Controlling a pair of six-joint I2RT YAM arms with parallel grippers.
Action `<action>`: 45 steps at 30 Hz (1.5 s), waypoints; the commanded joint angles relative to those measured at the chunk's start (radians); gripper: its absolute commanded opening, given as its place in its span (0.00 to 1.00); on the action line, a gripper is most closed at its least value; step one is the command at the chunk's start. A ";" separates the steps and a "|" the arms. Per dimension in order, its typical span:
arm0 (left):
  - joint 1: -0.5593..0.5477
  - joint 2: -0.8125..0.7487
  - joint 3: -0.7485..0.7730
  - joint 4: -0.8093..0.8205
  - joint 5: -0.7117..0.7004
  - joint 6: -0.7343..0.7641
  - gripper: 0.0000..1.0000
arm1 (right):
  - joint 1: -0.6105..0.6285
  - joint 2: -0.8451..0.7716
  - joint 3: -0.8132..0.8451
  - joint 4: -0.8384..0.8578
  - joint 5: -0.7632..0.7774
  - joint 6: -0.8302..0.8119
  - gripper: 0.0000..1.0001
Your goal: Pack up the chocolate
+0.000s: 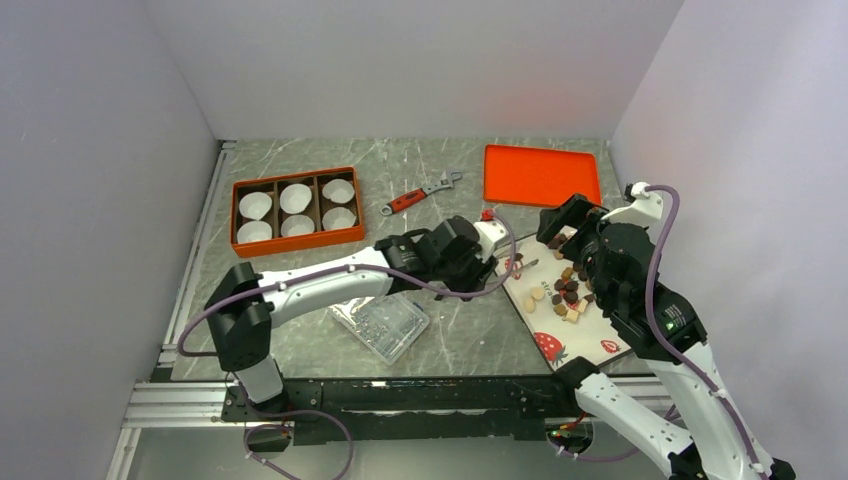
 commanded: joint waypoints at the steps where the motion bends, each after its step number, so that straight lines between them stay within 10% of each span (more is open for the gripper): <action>1: -0.045 0.065 0.085 0.009 0.054 0.030 0.50 | -0.005 -0.014 0.039 -0.011 0.038 0.004 1.00; 31: -0.086 0.275 0.223 -0.056 0.111 0.014 0.49 | -0.004 -0.039 0.033 -0.064 0.036 0.014 1.00; 45: -0.085 0.264 0.237 -0.063 0.071 0.015 0.28 | -0.003 -0.034 0.035 -0.057 0.030 0.011 1.00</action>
